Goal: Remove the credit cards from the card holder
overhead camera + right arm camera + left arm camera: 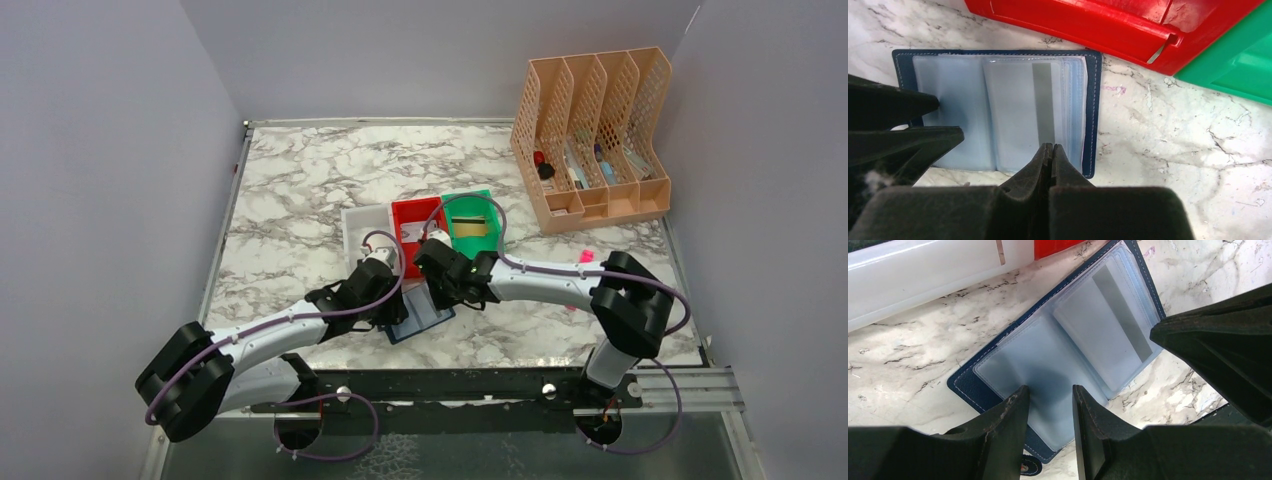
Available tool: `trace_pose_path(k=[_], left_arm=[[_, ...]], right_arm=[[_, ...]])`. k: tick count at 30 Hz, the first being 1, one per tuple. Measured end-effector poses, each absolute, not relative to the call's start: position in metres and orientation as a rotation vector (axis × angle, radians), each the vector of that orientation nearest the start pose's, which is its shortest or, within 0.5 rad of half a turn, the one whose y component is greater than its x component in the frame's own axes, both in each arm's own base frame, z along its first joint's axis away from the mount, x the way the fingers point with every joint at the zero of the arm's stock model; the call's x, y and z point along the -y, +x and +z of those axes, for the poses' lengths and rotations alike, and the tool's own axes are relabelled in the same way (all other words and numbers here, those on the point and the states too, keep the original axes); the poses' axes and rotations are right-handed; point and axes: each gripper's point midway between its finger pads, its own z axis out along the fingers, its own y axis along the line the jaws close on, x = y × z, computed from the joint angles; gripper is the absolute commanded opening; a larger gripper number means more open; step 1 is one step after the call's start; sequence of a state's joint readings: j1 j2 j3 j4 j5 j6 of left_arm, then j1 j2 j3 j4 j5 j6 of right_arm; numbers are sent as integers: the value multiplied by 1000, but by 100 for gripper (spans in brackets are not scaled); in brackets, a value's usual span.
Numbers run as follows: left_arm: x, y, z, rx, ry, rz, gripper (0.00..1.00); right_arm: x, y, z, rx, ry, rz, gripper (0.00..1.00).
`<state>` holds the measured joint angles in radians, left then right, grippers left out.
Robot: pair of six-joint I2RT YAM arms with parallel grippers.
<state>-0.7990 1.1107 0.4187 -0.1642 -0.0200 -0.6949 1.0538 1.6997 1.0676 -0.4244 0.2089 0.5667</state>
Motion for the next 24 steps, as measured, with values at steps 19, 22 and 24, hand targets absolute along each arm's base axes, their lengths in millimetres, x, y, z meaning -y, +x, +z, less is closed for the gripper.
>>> trace_pose_path(k=[19,22,24], left_arm=[[223,187,77,-2378,55,-747,61],[232,195,92,-2331,38,-793,59],[236,197,93,-2326,23,-808,58]], right_arm=[[-332,187,41,-2568,-610,444,28],[-333,190,44,-2555,-604,464,28],[-333,192,47,-2549,-596,485,28]])
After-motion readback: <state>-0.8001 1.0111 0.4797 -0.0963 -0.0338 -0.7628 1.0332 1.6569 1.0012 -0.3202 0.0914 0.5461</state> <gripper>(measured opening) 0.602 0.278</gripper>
